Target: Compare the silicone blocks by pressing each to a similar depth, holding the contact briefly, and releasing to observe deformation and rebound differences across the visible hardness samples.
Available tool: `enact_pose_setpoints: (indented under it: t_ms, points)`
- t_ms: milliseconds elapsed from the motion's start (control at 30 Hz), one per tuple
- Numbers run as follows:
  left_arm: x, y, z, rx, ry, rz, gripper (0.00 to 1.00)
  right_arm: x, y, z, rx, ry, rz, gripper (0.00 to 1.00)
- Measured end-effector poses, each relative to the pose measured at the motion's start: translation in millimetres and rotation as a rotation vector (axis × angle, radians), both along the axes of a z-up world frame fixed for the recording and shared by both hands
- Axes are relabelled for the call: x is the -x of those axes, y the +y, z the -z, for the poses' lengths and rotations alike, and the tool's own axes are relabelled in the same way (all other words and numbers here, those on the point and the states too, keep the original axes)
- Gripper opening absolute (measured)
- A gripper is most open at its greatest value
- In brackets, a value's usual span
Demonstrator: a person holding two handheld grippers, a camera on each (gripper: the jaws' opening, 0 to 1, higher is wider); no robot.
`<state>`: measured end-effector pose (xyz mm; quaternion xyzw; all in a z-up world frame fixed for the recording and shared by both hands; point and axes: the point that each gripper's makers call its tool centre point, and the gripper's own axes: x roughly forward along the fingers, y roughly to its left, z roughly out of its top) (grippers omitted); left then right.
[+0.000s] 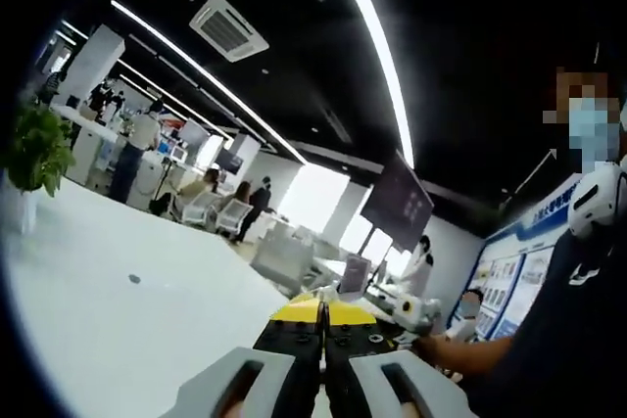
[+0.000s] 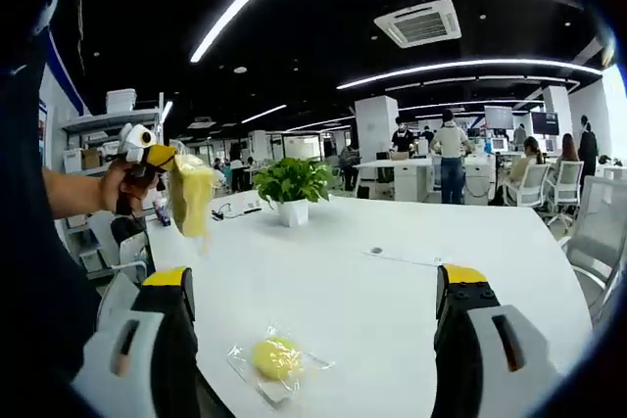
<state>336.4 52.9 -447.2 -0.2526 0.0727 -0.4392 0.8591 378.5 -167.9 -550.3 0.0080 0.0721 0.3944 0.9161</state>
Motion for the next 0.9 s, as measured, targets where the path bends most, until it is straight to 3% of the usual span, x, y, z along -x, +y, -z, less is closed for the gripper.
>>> enact_pose_setpoints:
  t_ms: [133,600,900]
  points:
    - [-5.4,10,16.3,0.024,0.044,-0.020,0.00,6,-9,24.3,0.066,0.017,0.022,0.96]
    - [-16.6,29,63.3,0.084,0.177,-0.066,0.00,27,-35,91.4,0.142,0.074,0.068,0.96]
    - [-19.7,37,90.0,0.106,0.257,-0.070,0.00,33,-40,111.9,0.157,0.119,0.091,0.96]
